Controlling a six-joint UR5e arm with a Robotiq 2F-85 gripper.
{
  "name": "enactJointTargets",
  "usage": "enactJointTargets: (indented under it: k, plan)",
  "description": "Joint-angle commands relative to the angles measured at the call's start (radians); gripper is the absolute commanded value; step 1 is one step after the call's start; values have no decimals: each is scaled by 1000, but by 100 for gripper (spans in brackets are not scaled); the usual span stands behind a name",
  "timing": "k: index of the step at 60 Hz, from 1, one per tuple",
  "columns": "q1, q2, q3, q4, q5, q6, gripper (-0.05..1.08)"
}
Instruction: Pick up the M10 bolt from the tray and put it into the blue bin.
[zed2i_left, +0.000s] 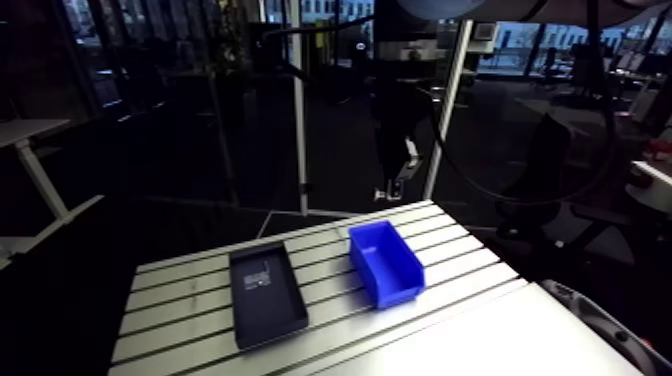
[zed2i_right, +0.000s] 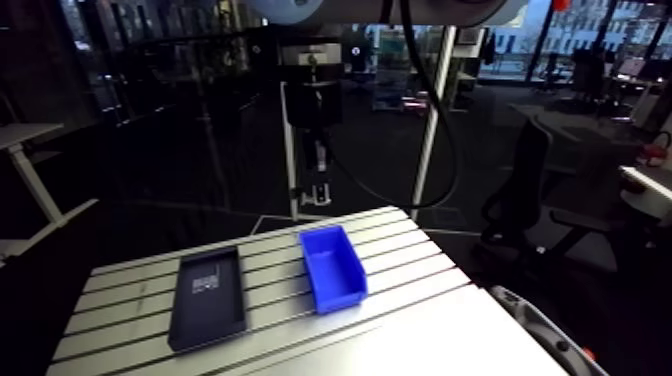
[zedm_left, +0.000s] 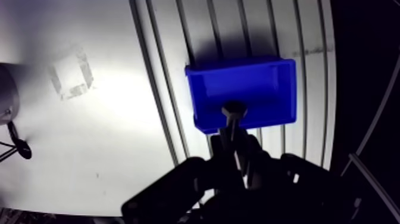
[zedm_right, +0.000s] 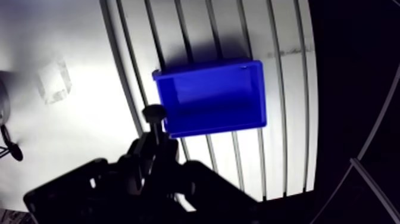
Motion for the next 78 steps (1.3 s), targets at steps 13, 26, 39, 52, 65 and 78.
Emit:
enactJointTargets:
  k: [13, 26, 39, 52, 65, 78]
  plan:
    - [-61, 90, 20, -87, -4, -120, 107]
    - [-57, 134, 25, -137, 4, -91, 107]
    - [-20, 168, 40, -149, -8, -51, 107]
    - [-14, 205, 69, -209, -13, -25, 106]
    - [-14, 230, 74, -220, -14, -23, 106]
    - [-14, 250, 77, -227, -19, -10, 106]
